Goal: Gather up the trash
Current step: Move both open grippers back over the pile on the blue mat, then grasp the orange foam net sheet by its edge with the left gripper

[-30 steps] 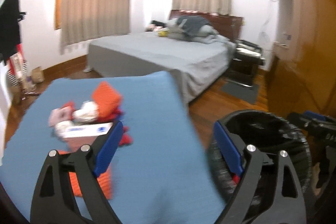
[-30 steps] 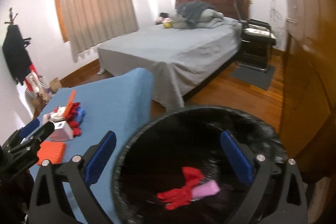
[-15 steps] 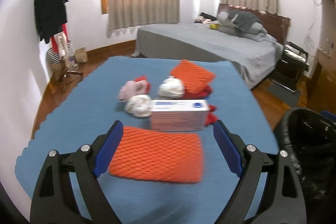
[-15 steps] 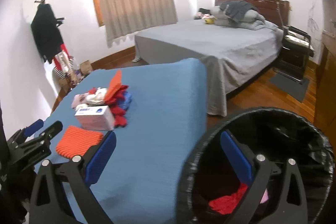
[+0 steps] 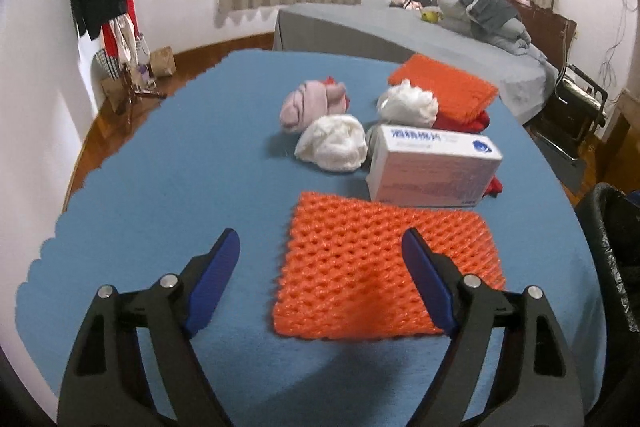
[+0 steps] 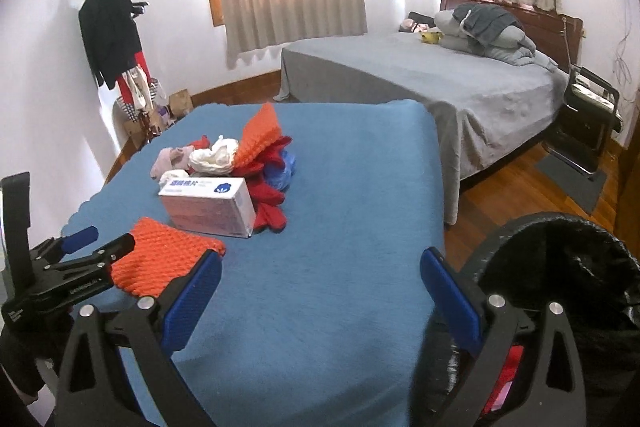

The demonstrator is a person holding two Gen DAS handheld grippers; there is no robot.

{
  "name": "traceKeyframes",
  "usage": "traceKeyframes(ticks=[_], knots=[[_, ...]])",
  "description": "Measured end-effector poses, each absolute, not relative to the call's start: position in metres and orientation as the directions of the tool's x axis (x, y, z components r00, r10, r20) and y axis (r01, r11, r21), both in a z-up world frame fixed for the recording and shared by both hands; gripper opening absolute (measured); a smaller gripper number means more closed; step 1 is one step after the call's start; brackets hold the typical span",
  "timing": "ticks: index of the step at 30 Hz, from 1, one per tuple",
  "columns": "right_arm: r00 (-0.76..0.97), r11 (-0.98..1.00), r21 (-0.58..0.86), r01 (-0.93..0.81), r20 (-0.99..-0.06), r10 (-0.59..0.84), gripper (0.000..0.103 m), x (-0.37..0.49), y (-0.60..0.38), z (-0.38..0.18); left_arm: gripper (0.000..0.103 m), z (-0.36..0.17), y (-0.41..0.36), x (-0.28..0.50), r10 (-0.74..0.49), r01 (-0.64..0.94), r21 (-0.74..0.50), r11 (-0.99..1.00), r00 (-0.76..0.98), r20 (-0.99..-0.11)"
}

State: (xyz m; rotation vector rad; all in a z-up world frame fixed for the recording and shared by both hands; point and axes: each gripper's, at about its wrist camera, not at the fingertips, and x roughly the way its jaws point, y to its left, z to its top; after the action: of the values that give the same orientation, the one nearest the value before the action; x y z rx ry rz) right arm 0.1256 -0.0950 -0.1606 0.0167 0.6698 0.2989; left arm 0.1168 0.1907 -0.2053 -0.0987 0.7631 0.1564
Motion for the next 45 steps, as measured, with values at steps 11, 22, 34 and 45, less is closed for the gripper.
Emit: traceKeyframes(ticks=[11, 22, 34, 45], knots=[[0.698, 0.949, 0.125, -0.290, -0.651, 0.299, 0.089, 0.140, -0.075, -0.183, 0.065, -0.226, 0.186, 0.129, 0.070, -0.149, -0.034, 0.988, 0.640, -0.765], [0.683, 0.949, 0.135, -0.286, -0.666, 0.301, 0.084, 0.144, -0.075, -0.188, 0.026, -0.227, 0.179, 0.130, -0.027, -0.066, -0.092, 0.994, 0.651, -0.759], [0.700, 0.938, 0.144, -0.314, -0.632, 0.332, 0.077, 0.157, -0.063, -0.170, 0.021, -0.191, 0.191, 0.113, -0.001, -0.092, -0.098, 0.991, 0.725, -0.689], [0.653, 0.912, 0.169, -0.373, -0.650, 0.388, 0.048, 0.184, -0.030, -0.176, 0.022, -0.162, 0.243, 0.114, 0.161, -0.255, -0.054, 0.965, 0.746, -0.646]])
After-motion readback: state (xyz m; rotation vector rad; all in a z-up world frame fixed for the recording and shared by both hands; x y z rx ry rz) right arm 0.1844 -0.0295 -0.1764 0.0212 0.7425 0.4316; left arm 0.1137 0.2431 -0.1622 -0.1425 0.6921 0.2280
